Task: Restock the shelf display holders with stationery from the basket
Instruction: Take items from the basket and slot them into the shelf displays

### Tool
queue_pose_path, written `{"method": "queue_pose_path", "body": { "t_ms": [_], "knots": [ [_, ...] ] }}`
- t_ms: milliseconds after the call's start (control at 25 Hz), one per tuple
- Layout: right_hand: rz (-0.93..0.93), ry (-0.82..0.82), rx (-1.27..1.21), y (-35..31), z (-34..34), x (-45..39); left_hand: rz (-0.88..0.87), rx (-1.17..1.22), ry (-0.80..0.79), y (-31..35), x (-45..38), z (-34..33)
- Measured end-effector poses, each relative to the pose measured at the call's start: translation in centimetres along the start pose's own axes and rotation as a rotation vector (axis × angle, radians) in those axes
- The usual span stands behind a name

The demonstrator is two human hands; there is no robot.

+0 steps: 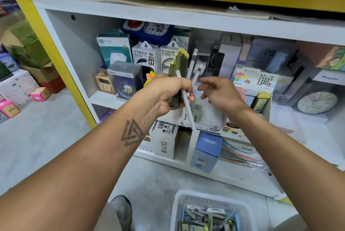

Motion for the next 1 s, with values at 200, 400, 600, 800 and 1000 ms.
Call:
{"method": "queue_pose_path", "body": {
  "t_ms": [200,400,600,800,1000],
  "knots": [
    [-0.25,0.122,-0.772,-0.2,4.3,2.4,0.027,-0.082,-0.153,-1.3,1.3,-3.7],
    [-0.202,0.313,-0.743,0.6,10.3,4.3,0.073,-0.062,-0.215,-2.0,1.9,-6.5],
    [-0.097,0.434,-0.332,1.7,16.4,6.5,0.072,-0.08,-0.198,-2.6,1.5,-8.7],
    [0.123,0.529,-0.069,2.2,21.4,9.6,0.022,-0.178,-0.213,-2.7,1.0,-12.2],
    [0.105,0.509,0.16,5.0,23.4,10.9,-0.021,-0.218,-0.216,-3.3,1.5,-15.5]
  ]
}}
Point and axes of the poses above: each hand's wrist, its own x-axis away from the middle knuckle, its own z-axis out of the back of the hand, y = z × x, the point moved 6 cm from there along -x, towards the middle knuckle, and after that the axes turned 6 degrees about z, right-handed, at the moved point
